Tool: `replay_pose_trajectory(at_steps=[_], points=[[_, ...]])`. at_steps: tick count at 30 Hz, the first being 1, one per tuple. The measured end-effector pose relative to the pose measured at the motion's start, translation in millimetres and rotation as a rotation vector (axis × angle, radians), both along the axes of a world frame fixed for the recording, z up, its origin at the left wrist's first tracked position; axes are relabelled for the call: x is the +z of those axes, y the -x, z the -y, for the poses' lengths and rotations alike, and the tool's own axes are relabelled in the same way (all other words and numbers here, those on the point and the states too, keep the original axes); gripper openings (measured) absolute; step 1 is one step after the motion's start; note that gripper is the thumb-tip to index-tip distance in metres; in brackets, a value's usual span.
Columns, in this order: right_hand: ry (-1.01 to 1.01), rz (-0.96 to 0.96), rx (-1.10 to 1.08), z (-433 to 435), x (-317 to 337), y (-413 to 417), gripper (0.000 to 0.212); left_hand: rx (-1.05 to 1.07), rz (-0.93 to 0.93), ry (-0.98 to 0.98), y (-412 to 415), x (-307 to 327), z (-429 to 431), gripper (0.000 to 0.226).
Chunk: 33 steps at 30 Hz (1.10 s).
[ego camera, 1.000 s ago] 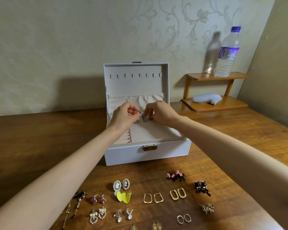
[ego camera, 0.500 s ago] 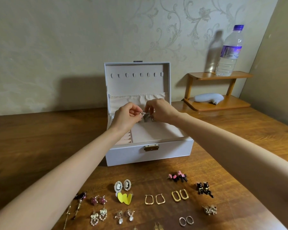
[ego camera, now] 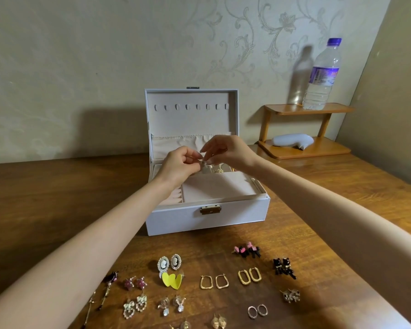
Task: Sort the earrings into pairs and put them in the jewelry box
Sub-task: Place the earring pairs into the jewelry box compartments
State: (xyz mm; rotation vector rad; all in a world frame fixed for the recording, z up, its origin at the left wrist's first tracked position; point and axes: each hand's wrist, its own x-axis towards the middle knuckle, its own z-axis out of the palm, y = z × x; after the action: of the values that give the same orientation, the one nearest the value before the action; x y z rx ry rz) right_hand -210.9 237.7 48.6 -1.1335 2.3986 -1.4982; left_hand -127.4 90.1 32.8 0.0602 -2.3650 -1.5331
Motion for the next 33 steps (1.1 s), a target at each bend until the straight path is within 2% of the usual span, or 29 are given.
replay_pose_trajectory(at_steps=[6,10,15,21,25,29,33], points=[[0.053,0.005,-0.009,0.4,-2.4,-6.1,0.030,0.006,-0.004,-0.072,0.1,1.9,3.0,0.017],[0.076,-0.017,-0.107,3.9,-0.2,-10.9,0.015,0.067,-0.075,-0.075,4.1,4.2,-1.1,0.013],[0.107,0.144,-0.156,7.1,5.0,-12.1,0.018,0.175,-0.251,0.196,8.6,3.7,-12.3,0.019],[0.145,0.345,-0.149,0.7,9.7,-10.6,0.014,0.178,-0.422,0.536,9.7,0.4,-16.9,0.019],[0.201,0.425,-0.127,-0.6,4.7,-7.4,0.010,0.169,-0.475,0.605,11.1,-1.3,-16.7,0.023],[0.178,0.411,-0.140,2.4,3.8,-6.4,0.015,0.172,-0.461,0.623,12.0,-4.3,-15.5,0.028],[0.090,0.268,-0.195,6.0,5.9,-3.4,0.019,0.163,-0.428,0.620,10.8,-4.3,-13.8,0.026]])
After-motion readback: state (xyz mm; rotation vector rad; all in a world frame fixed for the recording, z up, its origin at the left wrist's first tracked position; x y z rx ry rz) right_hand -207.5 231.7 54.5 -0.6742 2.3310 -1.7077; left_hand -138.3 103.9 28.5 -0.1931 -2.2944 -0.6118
